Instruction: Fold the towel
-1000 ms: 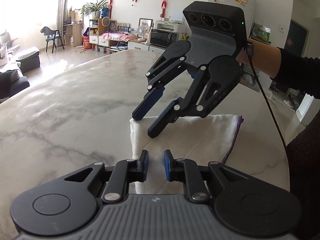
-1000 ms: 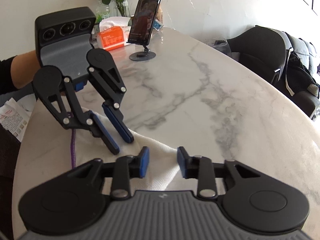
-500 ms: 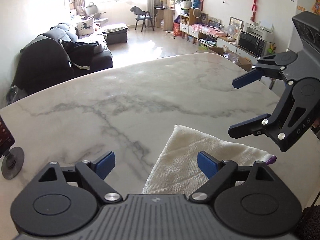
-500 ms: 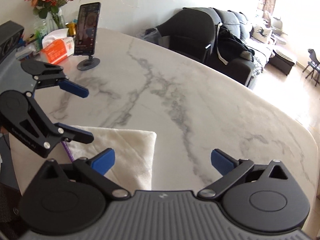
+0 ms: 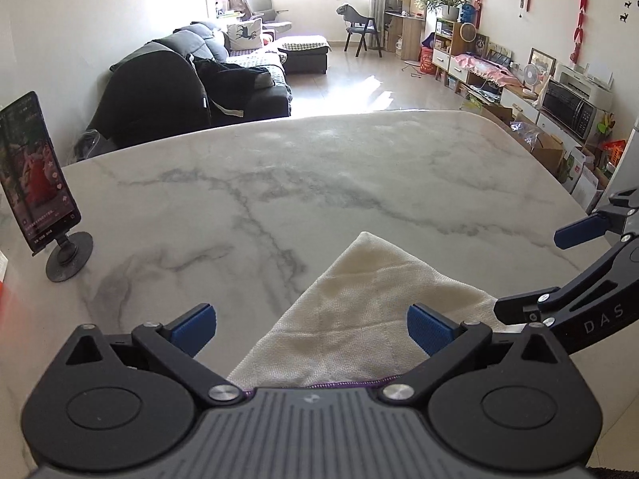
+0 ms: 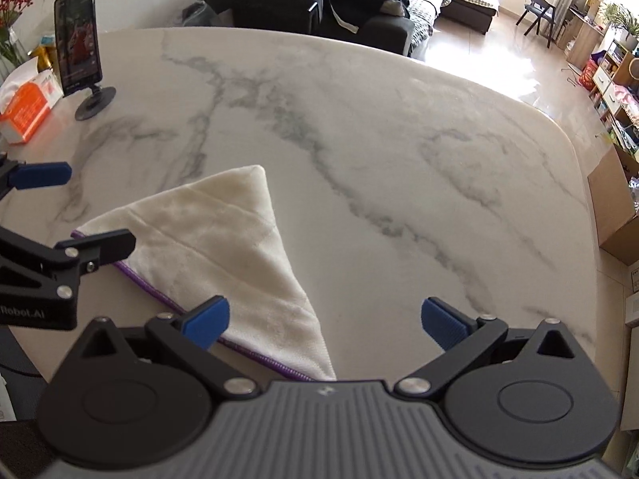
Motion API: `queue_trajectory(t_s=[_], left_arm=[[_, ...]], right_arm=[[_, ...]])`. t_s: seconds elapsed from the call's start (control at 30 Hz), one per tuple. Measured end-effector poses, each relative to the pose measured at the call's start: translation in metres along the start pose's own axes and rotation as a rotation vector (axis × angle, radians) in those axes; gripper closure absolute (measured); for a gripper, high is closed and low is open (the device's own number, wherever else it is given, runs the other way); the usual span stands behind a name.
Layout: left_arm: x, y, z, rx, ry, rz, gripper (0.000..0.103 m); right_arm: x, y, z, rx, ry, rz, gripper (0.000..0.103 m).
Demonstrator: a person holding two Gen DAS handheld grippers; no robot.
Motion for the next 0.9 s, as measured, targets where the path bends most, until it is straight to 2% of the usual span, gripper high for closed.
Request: queue_trajectory(t_s=[0.1, 0.23, 0.4, 0.5, 0.6, 0.9], left_arm=[[-0.002, -0.006, 0.011, 0.009, 0.027, 0.001, 0.001], [0.001, -0.004, 0.021, -0.065, 0.018, -0.02, 0.001], [0.016, 0.002, 0.02, -0.116, -0.082, -0.063, 0.001], [0.028, 0.01, 0.02, -0.105, -0.144, -0.084, 0.001], [0.035, 0.012, 0.026, -0.088, -0.16, -0.112, 0.001], [0.05, 0.022, 0.044, -0.115, -0.123, -0.18, 0.001]], right_arm=[[0.01, -0.005, 0.0, 0.02, 0.022, 0.018, 0.0], [0.024, -0.012, 0.0, 0.047, 0.052, 0.042, 0.0], [0.039, -0.019, 0.002, 0.069, 0.092, 0.066, 0.0], [0.042, -0.016, 0.001, 0.088, 0.081, 0.06, 0.0], [0.045, -0.014, 0.002, 0.127, 0.067, 0.062, 0.0], [0.062, 0.004, 0.015, 0.112, 0.152, -0.014, 0.0]])
Point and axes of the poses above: each gripper's, at about its wrist camera, not at the fingertips, and y roughly the way its jaws point, z to its right, x to its underside, the point moved 5 cm from there along y, roughly the way its jaws point, and after that the axes turned 13 degrees about y, right-handed, at the moved point
